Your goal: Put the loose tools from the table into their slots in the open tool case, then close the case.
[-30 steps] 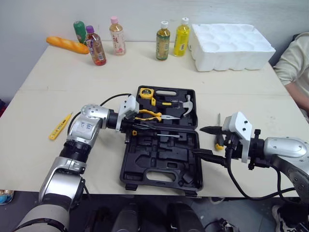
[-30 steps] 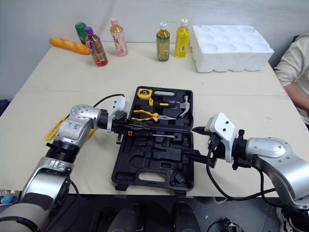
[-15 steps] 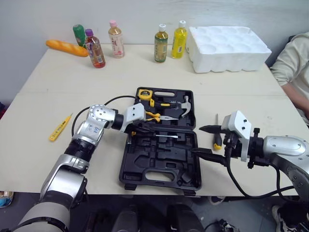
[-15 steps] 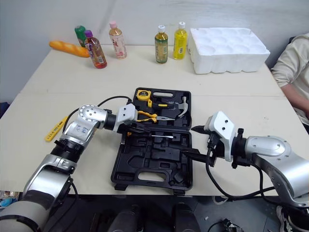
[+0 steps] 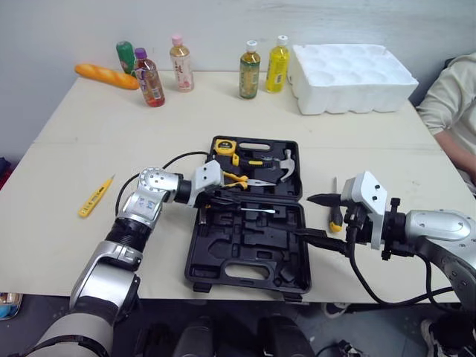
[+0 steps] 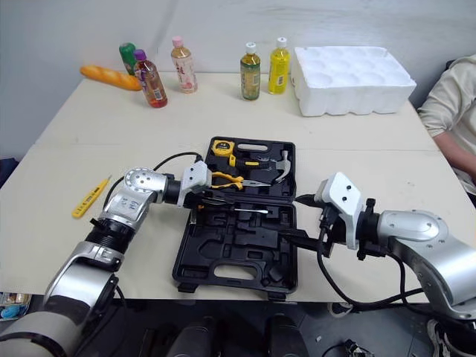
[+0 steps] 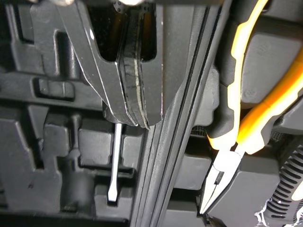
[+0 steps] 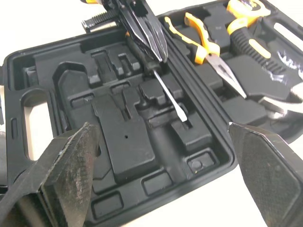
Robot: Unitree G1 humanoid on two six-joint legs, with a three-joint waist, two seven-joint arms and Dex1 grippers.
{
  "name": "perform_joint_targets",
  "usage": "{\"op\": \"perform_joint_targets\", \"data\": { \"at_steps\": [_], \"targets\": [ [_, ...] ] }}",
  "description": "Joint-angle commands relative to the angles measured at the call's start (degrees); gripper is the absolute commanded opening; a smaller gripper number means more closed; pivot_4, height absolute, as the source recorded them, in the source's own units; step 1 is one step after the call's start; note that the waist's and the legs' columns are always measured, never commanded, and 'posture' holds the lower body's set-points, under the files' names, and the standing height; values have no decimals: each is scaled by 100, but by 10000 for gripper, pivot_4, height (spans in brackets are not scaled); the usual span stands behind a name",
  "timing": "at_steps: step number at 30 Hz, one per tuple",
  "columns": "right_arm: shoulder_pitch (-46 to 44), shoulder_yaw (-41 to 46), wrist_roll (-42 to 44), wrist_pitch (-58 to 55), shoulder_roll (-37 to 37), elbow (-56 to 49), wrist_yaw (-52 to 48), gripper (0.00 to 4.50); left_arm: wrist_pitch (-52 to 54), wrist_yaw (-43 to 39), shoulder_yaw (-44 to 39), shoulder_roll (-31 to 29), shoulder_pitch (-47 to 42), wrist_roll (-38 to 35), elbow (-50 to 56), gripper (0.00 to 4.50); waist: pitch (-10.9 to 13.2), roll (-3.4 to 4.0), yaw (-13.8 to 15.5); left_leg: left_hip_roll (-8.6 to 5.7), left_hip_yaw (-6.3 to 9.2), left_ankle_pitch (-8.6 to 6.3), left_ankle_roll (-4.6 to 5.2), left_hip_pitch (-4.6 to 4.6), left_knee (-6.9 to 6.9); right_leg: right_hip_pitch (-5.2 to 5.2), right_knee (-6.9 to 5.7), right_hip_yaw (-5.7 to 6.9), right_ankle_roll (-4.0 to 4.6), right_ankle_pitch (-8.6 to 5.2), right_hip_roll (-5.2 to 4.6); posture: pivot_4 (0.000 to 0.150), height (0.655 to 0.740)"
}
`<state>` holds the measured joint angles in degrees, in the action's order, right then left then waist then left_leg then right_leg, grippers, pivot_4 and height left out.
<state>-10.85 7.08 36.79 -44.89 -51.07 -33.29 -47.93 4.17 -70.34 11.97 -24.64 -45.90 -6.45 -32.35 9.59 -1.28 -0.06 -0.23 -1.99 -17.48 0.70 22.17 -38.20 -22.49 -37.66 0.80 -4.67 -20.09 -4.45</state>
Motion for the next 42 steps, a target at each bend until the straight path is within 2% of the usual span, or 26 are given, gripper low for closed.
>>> {"op": "perform_joint_targets", "data": {
  "at_steps": [1,5,13,17,21,27,30,31,33,34,36,38,42],
  "targets": [
    [-17,104,-16,138,-19,-78,-9,45000,250,-206,-105,10,78,-236,273,1200,1,0,-2,0,0,0,0,2,0,-1,-1,0,0,0,0,1500,7400],
    [-46,33,-33,129,22,-91,7,45000,418,-254,32,-133,164,-72,394,1200,1,-1,0,0,0,0,0,1,0,0,1,0,0,0,0,1500,7400],
    [-38,31,-17,117,20,-105,9,45000,-6,-90,568,-291,281,688,14,1200,0,-1,2,0,1,-10,17,-7,-1,8,6,-1,0,0,-1,1500,7400],
    [-23,40,-21,113,18,-91,14,45000,-215,341,814,-280,306,1112,-316,1200,-7,4,2,0,0,-17,30,-22,2,19,8,-3,0,0,-1,1500,7400],
    [-5,27,-44,113,27,-90,39,45000,-124,297,905,-279,350,1077,-248,1200,-25,5,-7,4,7,-43,47,-120,25,126,47,4,2,-1,-4,1500,7400],
    [20,51,-129,156,57,-36,97,45000,104,178,486,-325,424,528,215,1200,-36,10,-7,5,17,-48,48,-115,25,132,66,9,-1,1,-10,1500,7400],
    [304,589,-92,204,-72,118,17,45000,1437,63,-858,-647,936,-1089,1610,9110,-23,16,-98,6,17,-47,45,-90,28,105,64,8,-1,1,-9,1500,7400],
    [413,783,-55,211,-132,165,-41,45000,1869,135,-1181,-775,1162,-1440,2036,13235,-13,17,-125,11,18,-45,39,-78,30,93,64,11,1,0,-7,1500,7400],
    [629,1173,-6,213,-255,291,-184,45000,2293,406,-1662,-1042,1697,-1735,2698,21616,14,24,-155,12,24,-41,32,-70,30,89,66,20,3,-1,-6,1500,7400],
    [748,1376,-5,213,-319,387,-261,45000,2425,533,-1888,-1194,2005,-1806,2978,27418,17,28,-158,12,26,-40,31,-68,32,89,70,22,3,-1,-6,1500,7400],
    [963,1725,-20,223,-435,573,-404,45000,2773,768,-2312,-1437,2546,-2016,3478,35340,22,38,-149,11,26,-40,31,-72,37,96,79,22,3,-1,-6,1500,7400],
    [1383,2236,-226,372,-647,1028,-729,45000,3003,1024,-3219,-1718,3448,-2158,3765,43488,25,42,-144,10,25,-43,37,-74,38,101,85,22,3,-1,-8,1500,7400],
    [1925,2872,-626,782,-977,1967,-1171,45000,3098,1465,-4851,-2005,4950,-2164,3807,44317,38,32,-153,9,20,-47,42,-91,71,111,110,18,2,-1,-10,1500,7400]
  ]
}}
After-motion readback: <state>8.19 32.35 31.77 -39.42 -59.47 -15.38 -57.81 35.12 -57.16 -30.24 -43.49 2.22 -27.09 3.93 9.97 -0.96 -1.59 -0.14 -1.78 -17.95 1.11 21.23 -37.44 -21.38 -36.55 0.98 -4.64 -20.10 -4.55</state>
